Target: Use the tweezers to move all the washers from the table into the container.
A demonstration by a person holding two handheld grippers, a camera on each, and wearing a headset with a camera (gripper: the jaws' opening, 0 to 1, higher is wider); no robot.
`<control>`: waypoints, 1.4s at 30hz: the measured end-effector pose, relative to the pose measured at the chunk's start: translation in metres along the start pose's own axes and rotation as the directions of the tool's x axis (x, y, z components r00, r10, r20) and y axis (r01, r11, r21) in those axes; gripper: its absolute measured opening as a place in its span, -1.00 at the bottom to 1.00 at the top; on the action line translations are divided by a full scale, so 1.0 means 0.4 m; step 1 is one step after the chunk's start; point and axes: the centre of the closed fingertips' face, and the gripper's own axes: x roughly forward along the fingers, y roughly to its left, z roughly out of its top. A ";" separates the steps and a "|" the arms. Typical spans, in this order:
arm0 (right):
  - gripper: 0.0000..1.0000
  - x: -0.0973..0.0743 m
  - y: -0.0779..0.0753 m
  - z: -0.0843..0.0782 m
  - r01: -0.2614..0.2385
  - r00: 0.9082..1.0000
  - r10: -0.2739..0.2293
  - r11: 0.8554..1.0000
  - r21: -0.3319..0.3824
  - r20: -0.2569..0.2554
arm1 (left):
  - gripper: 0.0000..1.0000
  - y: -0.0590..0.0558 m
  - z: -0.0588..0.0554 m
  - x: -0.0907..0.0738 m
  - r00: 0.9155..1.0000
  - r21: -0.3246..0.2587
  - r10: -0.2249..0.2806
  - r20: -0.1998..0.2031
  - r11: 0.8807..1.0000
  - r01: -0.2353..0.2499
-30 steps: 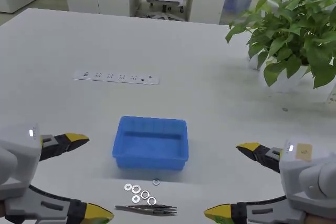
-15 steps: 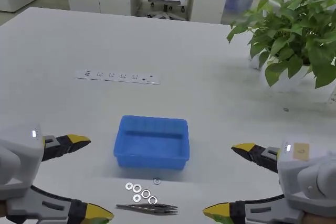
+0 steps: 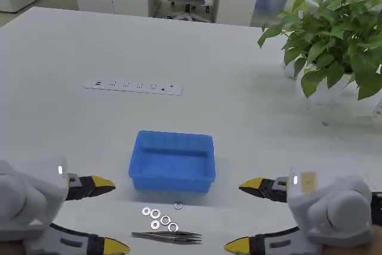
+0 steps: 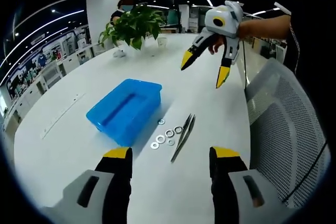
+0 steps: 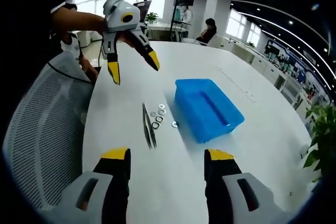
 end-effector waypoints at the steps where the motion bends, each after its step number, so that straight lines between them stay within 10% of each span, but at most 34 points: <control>1: 0.08 0.005 0.003 -0.001 -0.011 1.000 0.011 1.000 -0.013 -0.006 | 0.22 -0.004 -0.001 0.003 1.000 0.006 -0.009 -0.002 1.000 0.009; 16: -0.32 0.064 0.024 -0.031 -0.141 0.987 0.130 0.983 -0.122 -0.093 | -0.32 0.004 -0.040 0.048 0.995 0.081 -0.052 -0.083 0.995 0.059; 42: -0.55 0.181 0.081 -0.040 -0.304 0.946 0.260 0.920 -0.248 -0.195 | -0.67 -0.003 -0.098 0.119 0.953 0.190 -0.150 -0.263 0.960 0.204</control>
